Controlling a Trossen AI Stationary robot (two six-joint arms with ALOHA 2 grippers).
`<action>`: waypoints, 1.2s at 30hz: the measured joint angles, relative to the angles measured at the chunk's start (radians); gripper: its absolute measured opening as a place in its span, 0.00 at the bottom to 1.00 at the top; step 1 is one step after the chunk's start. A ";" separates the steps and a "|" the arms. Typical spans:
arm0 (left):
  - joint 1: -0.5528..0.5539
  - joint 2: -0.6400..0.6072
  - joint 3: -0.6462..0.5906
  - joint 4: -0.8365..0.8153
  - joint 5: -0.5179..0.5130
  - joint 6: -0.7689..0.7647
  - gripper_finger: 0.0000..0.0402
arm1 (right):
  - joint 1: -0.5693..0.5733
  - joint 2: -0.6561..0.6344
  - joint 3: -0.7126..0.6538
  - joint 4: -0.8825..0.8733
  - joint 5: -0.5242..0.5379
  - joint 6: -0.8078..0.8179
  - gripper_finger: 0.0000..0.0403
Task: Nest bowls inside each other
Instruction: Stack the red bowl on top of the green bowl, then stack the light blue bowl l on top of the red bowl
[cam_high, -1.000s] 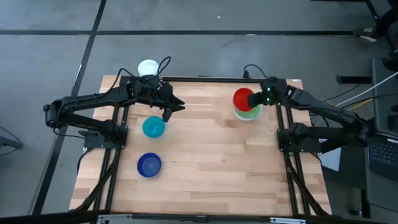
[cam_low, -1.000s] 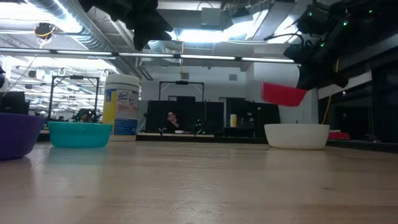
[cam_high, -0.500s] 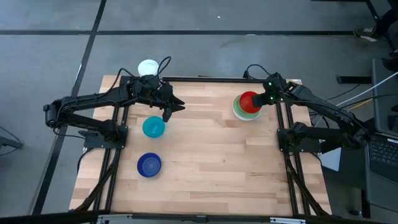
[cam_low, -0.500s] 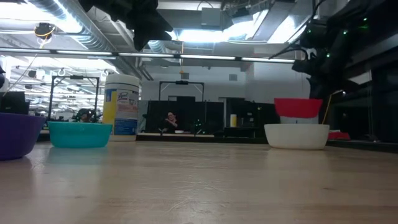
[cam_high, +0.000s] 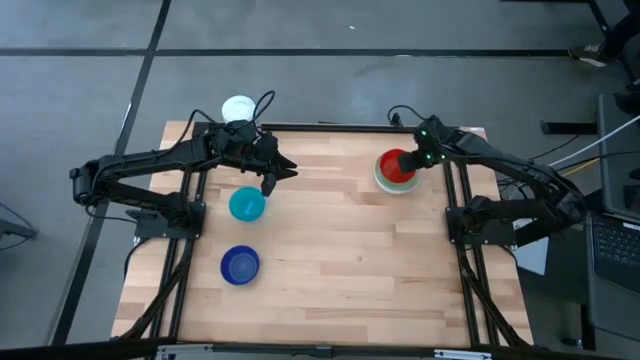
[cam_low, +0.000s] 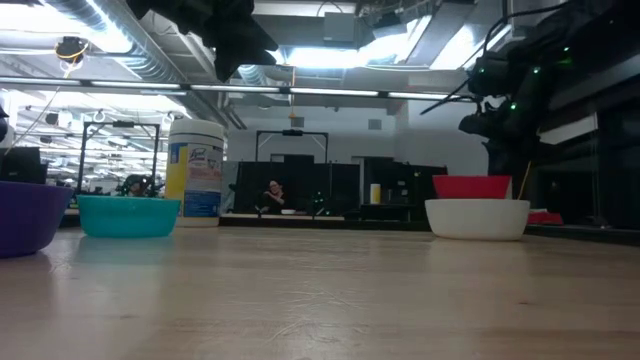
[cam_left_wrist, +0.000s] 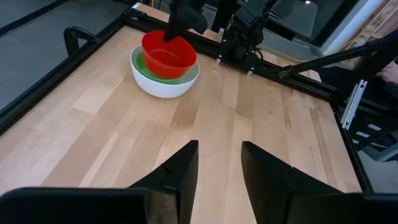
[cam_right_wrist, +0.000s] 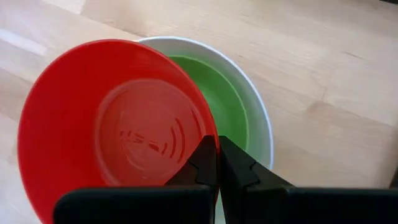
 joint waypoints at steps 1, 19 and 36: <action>0.000 0.000 0.000 0.000 0.000 0.000 0.29 | 0.000 0.009 0.000 0.005 0.000 0.000 0.00; 0.000 0.000 0.000 -0.005 0.000 0.000 0.29 | -0.041 0.041 0.000 0.016 -0.004 -0.029 0.00; 0.000 0.000 0.000 -0.005 0.000 0.000 0.29 | -0.052 0.041 0.000 0.027 -0.048 -0.081 0.37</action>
